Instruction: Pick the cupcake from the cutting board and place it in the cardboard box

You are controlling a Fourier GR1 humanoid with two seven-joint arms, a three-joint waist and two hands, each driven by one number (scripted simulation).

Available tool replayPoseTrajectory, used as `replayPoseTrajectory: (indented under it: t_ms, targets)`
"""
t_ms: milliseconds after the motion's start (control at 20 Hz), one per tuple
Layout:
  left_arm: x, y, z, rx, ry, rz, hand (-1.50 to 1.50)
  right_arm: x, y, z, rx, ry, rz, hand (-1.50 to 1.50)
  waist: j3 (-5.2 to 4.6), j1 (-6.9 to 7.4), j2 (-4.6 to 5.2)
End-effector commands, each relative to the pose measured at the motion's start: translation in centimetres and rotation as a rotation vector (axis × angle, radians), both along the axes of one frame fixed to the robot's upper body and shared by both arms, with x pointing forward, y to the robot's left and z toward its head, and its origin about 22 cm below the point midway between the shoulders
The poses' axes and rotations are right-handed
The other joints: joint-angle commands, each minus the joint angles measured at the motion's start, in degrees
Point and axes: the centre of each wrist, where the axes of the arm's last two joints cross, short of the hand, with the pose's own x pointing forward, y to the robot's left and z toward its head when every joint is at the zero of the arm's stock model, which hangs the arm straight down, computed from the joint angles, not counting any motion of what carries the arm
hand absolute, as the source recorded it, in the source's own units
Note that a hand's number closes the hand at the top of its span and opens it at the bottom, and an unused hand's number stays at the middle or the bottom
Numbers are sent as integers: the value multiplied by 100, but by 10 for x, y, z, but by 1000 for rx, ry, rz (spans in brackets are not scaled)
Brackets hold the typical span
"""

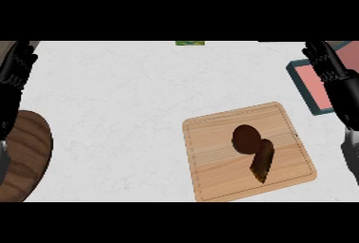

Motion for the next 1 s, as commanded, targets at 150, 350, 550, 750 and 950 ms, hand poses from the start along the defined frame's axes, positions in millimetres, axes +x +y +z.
replayPoseTrajectory:
  t_ms: [150, 350, 550, 750, 950]
  targets:
    - [-15, 0, -46, -259, 159, 118, 0, -47, -58, -64, 293, 41, -669, 150, -77, -605, -174]
    - [-23, -6, -69, -433, 228, 161, 0, -120, -108, -140, 110, 343, -1114, 150, -122, -797, -28]
    - [-22, -21, -74, -493, 236, 118, 0, -155, -62, -165, 82, 153, -1306, -150, -106, -460, -119]
    - [-26, -46, -75, -516, 246, 55, 0, -193, -27, -148, -28, 140, -1233, -150, -101, -173, -98]
    - [-24, -45, -69, -511, 251, 54, 0, -217, -25, -133, -194, 378, -1107, -150, -118, -107, -63]
